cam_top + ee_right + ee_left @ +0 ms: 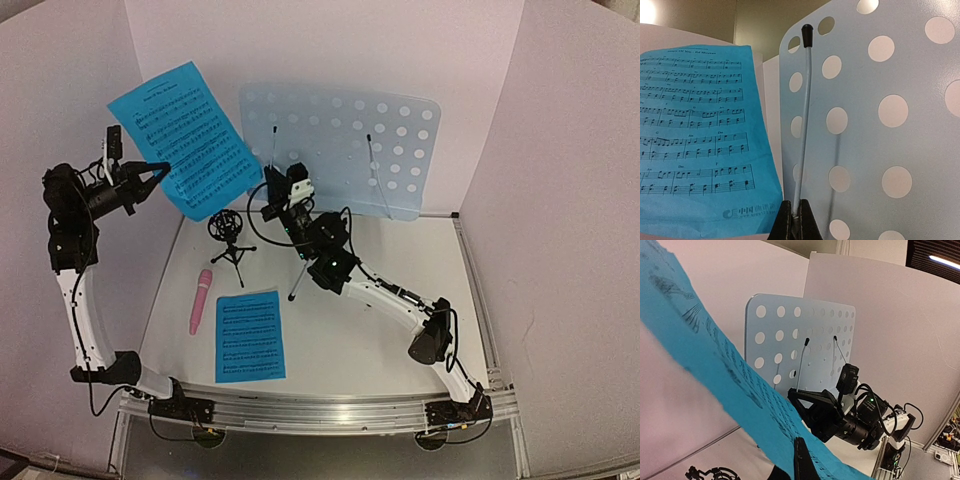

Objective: Set up the instrument practice props

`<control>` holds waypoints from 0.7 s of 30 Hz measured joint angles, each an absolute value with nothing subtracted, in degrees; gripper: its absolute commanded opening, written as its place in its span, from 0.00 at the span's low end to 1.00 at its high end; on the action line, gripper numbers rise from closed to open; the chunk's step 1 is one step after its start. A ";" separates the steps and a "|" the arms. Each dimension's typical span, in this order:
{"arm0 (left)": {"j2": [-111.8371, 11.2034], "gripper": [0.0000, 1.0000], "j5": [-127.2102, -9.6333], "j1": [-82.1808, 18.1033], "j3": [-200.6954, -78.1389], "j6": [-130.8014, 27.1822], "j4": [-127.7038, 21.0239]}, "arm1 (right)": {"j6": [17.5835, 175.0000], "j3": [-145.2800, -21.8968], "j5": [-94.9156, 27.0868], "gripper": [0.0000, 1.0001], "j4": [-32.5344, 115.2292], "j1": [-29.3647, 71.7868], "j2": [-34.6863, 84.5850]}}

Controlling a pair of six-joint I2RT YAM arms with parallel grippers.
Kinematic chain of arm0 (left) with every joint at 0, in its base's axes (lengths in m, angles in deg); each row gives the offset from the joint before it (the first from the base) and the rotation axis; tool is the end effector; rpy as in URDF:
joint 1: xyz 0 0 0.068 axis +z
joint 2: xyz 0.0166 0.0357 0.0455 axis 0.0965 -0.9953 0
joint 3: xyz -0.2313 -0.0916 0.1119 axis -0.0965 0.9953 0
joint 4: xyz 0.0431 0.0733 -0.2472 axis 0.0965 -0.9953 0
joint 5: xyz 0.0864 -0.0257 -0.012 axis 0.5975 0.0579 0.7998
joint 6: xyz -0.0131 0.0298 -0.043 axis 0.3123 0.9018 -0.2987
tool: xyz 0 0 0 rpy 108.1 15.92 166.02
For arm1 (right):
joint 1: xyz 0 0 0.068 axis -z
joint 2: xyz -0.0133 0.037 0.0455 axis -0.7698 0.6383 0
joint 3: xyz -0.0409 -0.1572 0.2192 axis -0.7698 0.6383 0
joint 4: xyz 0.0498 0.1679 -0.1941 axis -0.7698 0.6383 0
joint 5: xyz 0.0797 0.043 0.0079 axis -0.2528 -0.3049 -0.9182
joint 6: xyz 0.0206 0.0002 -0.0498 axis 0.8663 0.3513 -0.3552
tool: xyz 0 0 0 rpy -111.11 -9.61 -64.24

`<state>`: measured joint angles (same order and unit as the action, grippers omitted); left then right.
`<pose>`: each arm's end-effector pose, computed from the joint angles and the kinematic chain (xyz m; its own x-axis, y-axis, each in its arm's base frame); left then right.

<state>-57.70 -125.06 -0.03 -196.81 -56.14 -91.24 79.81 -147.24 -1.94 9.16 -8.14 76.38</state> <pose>0.2005 -0.0131 0.6120 -0.0492 -0.1215 -0.9914 0.8638 0.4932 -0.1033 0.2834 0.4338 0.4627 0.4220 0.3953 -0.8159 -0.5446 0.8300 0.1205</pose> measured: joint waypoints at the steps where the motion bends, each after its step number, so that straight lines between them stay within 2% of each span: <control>1: -57.92 0.00 -125.08 -0.92 -196.85 -55.27 -91.32 | 79.81 -147.24 -1.89 0.00 9.16 -8.14 76.38; 10: -61.93 0.00 -123.68 -9.10 -199.90 -40.82 -98.38 | 79.81 -147.24 -1.40 0.00 9.32 -8.14 76.25; 21: -62.79 0.00 -121.53 -9.68 -201.39 -17.60 -106.15 | 79.81 -147.22 -1.11 0.00 10.48 -8.12 75.77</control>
